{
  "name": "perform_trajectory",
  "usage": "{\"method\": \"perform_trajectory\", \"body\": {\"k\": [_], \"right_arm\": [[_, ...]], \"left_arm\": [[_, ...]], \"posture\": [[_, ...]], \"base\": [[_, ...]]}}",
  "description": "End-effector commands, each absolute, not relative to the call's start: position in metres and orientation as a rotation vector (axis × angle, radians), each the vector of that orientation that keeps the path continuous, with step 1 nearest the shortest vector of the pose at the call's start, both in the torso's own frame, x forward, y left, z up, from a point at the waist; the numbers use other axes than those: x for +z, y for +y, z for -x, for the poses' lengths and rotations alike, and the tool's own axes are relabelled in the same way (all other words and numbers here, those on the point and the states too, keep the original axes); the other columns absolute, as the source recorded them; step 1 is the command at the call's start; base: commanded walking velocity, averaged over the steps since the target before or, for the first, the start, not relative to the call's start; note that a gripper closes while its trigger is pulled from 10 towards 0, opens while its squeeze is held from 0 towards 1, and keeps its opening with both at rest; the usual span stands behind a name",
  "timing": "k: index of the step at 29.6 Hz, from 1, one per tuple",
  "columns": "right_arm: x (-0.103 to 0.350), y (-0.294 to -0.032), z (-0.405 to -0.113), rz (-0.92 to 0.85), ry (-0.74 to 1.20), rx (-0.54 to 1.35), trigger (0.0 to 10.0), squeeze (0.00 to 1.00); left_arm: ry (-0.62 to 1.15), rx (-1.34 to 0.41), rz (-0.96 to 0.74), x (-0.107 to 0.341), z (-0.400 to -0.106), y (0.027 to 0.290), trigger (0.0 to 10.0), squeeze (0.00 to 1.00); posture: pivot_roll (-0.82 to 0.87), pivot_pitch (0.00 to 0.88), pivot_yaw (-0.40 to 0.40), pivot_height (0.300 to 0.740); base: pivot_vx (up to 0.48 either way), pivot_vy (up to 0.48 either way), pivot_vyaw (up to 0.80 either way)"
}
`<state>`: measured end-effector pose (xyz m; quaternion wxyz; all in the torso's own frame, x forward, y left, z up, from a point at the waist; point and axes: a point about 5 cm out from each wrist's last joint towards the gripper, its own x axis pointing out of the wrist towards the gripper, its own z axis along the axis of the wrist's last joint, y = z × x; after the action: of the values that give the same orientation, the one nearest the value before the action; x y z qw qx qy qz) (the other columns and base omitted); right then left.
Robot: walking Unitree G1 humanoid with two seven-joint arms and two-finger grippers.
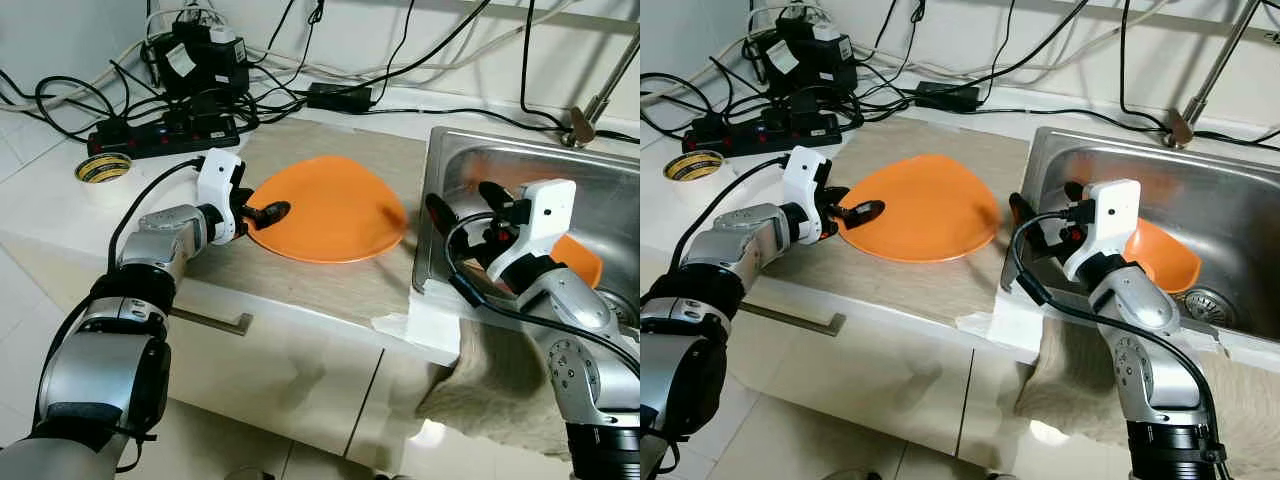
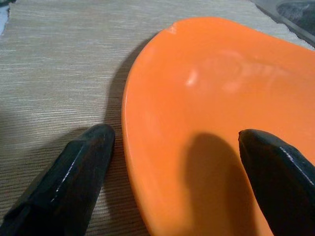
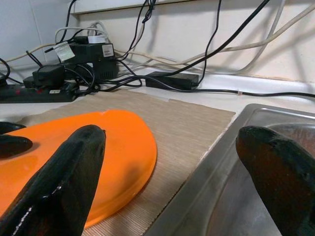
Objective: Kitchen organization
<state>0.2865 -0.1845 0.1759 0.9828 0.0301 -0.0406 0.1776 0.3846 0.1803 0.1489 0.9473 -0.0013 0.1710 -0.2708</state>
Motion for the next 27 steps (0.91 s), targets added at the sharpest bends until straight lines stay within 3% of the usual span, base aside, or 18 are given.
{"method": "perform_trajectory", "body": {"k": [1,27], "right_arm": [[0.175,-0.185,-0.287,-0.074,-0.07,0.357,10.0,0.0],[0.173,-0.183,-0.287,-0.097,-0.052,0.367,10.0,0.0]], "left_arm": [[0.456,-0.524,0.027,0.122,-0.375,0.185,10.0,0.0],[0.544,-0.52,-0.004,0.1,-0.363,0.19,10.0,0.0]], "posture": [[-0.05,0.0,0.001,0.74],[-0.05,0.0,-0.003,0.74]], "base": [[0.0,0.0,0.0],[0.0,0.0,0.0]]}}
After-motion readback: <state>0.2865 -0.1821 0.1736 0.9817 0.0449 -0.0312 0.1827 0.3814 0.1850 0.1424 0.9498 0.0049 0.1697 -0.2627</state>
